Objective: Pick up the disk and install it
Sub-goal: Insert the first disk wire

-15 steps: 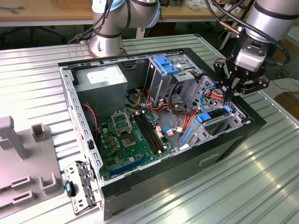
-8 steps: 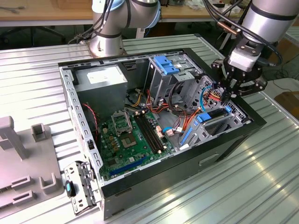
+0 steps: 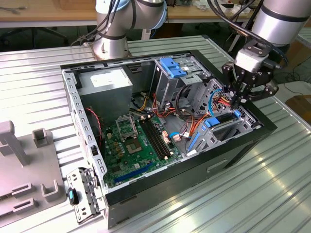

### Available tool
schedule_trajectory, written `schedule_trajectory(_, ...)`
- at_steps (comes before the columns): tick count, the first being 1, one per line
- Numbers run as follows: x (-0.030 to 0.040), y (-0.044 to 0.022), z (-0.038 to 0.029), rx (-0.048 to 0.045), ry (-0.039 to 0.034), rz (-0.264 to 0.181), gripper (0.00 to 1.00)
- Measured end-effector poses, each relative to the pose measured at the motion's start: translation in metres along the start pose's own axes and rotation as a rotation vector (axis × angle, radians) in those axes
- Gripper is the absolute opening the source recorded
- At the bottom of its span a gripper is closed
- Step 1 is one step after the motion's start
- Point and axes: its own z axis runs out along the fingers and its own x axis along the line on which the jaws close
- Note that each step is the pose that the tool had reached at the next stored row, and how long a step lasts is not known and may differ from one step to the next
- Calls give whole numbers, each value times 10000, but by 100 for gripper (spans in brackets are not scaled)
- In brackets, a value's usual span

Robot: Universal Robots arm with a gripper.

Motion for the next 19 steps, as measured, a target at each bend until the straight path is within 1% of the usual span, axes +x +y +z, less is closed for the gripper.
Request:
schedule_trajectory(3,-1,1,8,-49,50,490,17)
schedule_trajectory(6,-6,18,11,-62,62,622,17)
schedule_trajectory(7,-9,27,11,-77,78,762,17)
schedule_trajectory(13,-13,37,22,-154,158,1538,17)
schedule_trajectory(16,-24,78,21,-161,164,1600,17)
schedule_trajectory(19,-27,85,23,-185,189,1809,17)
